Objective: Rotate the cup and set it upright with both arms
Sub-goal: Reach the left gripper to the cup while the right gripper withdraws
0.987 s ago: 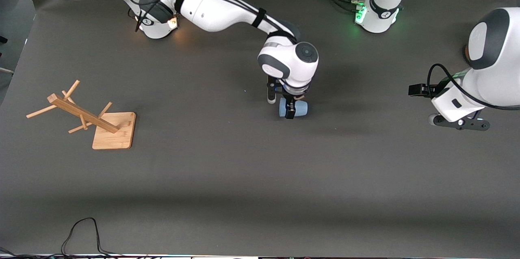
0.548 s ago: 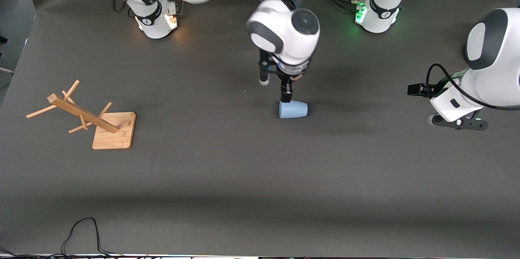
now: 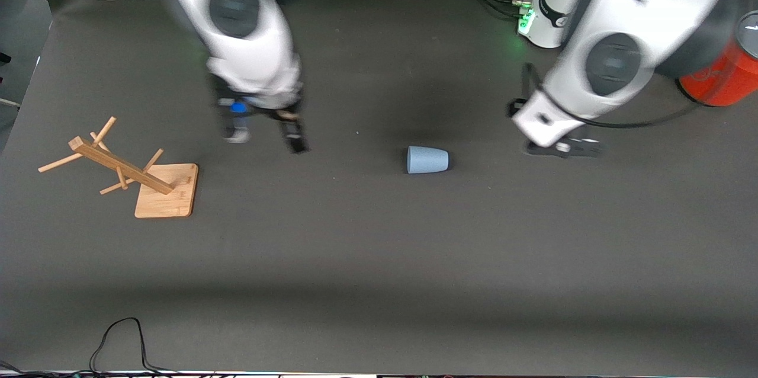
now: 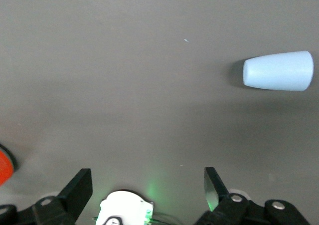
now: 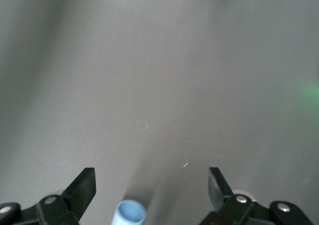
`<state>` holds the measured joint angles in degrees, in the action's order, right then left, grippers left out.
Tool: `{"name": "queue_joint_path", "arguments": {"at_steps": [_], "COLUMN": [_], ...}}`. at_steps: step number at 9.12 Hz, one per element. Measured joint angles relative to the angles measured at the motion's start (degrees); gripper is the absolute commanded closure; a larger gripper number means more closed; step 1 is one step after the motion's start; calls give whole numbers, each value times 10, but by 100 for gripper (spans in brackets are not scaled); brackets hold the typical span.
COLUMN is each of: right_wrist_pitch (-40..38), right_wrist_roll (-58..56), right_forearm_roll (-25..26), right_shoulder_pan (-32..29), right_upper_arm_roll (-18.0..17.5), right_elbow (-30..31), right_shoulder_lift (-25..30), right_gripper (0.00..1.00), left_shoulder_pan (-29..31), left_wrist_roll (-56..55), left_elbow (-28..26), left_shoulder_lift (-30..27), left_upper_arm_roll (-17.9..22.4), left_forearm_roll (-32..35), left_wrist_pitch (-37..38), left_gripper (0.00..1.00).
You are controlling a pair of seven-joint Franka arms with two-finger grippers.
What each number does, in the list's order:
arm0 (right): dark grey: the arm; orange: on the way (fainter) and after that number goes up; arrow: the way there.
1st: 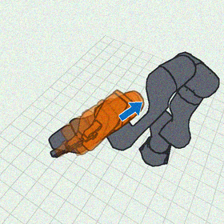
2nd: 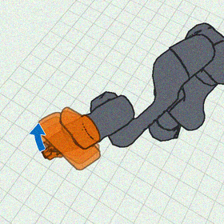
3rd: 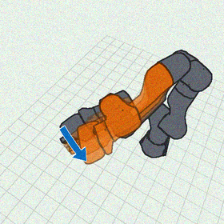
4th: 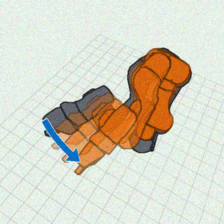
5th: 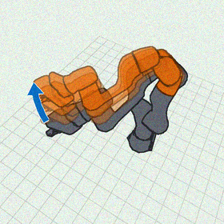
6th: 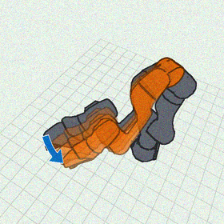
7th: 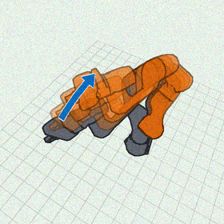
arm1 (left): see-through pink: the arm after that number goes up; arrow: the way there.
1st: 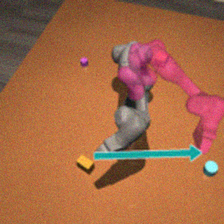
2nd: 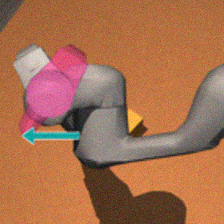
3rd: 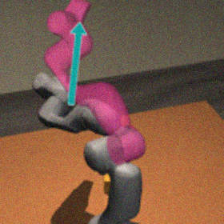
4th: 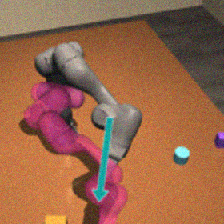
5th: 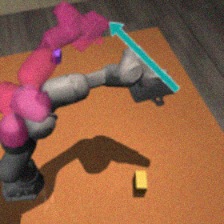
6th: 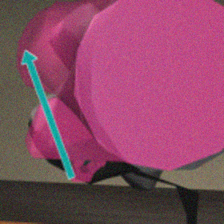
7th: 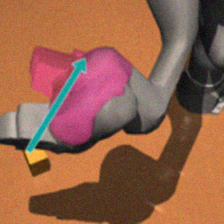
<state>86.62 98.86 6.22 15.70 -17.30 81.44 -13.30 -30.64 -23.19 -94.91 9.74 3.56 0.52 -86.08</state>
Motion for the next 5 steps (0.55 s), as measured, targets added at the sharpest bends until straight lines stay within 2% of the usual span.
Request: {"name": "queue_joint_path", "arguments": {"at_steps": [3,4,5], "right_wrist_pitch": [-35,-35,-33], "right_wrist_roll": [-275,-371,-494], "right_forearm_roll": [-3,-3,-3], "right_shoulder_pan": [-115,-136,-144], "right_upper_arm_roll": [6,28,74], "right_elbow": [47,59,65], "right_shoulder_lift": [87,100,103], "right_gripper": [0,0,0], "left_shoulder_pan": [-93,-124,-158], "left_wrist_roll": [-115,-155,-194], "left_elbow": [0,28,97], "left_shoulder_lift": [63,106,180], "left_upper_arm_roll": [-1,-1,-1], "left_forearm_roll": [10,27,45], "left_wrist_pitch": [-70,-82,-80], "left_gripper": [1,2,2]}}
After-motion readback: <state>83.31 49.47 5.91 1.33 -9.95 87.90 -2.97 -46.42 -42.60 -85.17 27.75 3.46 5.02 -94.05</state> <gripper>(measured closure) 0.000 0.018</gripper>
